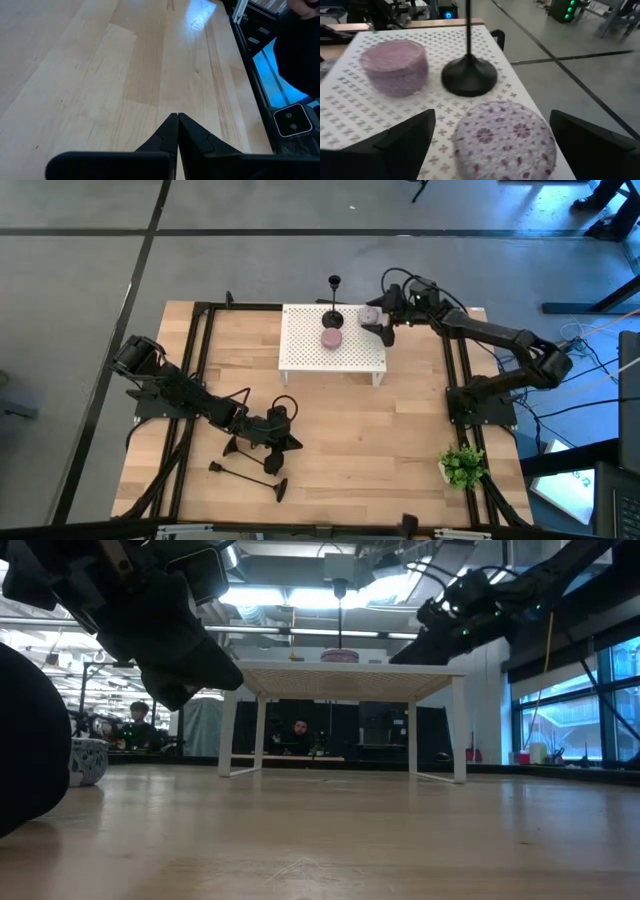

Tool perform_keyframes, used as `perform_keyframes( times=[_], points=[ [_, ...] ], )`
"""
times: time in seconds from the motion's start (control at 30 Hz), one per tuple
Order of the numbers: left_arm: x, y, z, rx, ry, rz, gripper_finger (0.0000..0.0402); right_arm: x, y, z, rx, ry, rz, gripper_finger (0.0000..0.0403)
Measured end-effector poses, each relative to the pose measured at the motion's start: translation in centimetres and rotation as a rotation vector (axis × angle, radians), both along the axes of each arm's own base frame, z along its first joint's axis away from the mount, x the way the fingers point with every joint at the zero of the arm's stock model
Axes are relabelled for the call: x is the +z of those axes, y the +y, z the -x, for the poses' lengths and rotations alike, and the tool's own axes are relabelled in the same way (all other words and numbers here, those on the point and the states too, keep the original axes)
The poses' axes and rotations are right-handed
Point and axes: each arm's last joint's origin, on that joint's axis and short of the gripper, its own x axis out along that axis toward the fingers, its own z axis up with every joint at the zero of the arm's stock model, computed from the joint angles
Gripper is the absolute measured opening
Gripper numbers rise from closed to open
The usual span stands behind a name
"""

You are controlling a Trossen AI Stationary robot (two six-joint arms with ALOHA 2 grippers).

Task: Pick & Place candle stick holders
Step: Put the top black candle holder on the shelf

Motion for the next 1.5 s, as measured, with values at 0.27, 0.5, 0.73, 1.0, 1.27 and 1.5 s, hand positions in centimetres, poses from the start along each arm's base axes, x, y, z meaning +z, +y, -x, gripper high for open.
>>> perform_keyframes(
  times=[0.27,0.5,0.73,1.0,1.27,1.5],
  points=[
    [0.0,-0.2,0.1,0.002,0.000,0.009,0.0002,1.6,1.3,0.4,0.024,-0.032,0.030,0.0395],
    [0.1,-0.7,0.3,-0.005,-0.010,0.006,0.0002,3.0,1.5,0.9,-0.076,-0.062,0.098,0.0395],
    [0.4,-1.1,0.3,-0.020,-0.059,-0.020,0.0002,4.3,1.9,1.3,-0.093,-0.144,0.101,0.0395],
    [0.5,-1.4,0.4,-0.033,-0.066,-0.041,0.0002,5.8,3.3,1.4,-0.064,-0.214,0.097,0.0395],
    [0.5,-1.8,0.6,-0.061,-0.068,-0.053,0.0002,6.6,6.0,1.2,0.116,-0.253,-0.037,0.0395],
    [0.6,-2.3,0.8,-0.089,-0.091,-0.061,0.0002,6.9,9.4,-0.1,0.386,-0.266,-0.082,0.0395]
  ],
)
